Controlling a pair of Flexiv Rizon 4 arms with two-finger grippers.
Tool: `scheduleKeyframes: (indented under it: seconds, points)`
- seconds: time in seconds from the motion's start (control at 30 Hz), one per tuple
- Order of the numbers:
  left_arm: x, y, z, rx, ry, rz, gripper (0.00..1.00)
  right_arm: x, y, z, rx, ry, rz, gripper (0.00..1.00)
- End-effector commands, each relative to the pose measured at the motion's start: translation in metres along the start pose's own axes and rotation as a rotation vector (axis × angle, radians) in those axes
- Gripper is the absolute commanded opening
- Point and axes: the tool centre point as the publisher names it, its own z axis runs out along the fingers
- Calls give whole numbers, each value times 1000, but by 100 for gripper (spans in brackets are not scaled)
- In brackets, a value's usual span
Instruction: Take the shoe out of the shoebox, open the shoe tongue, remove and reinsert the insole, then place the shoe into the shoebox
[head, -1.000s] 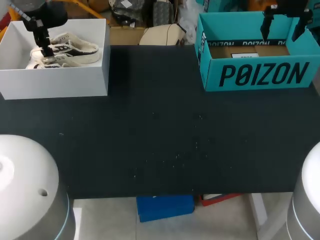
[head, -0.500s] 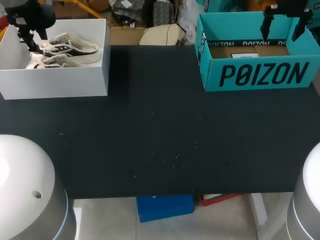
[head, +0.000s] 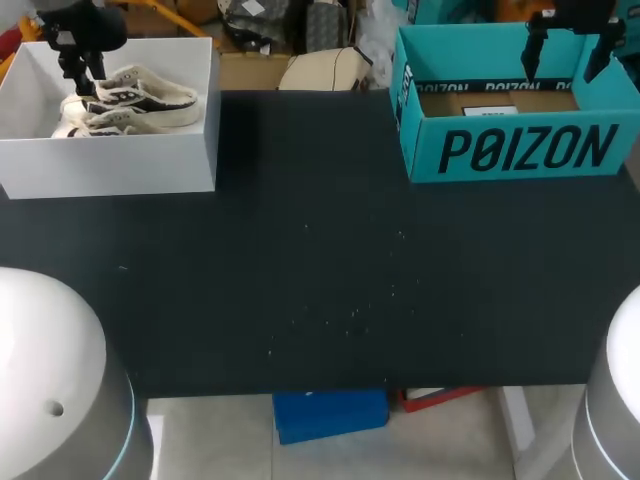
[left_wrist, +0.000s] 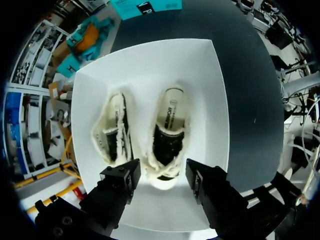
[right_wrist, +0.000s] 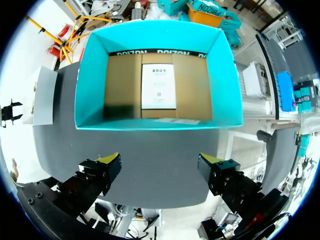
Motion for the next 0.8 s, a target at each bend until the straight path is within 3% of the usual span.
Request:
scheduleKeyframes:
  seconds: [0.03,0.3,0.8]
  points:
    - [-31,-5,34,-17,72,18,56,0,0,0,0,0,0,100]
    - [-45,-11,71,-20,103,15,53,0,0,0,0,0,0,100]
    - [-28,-16,137,-24,170,16,44,0,0,0,0,0,0,100]
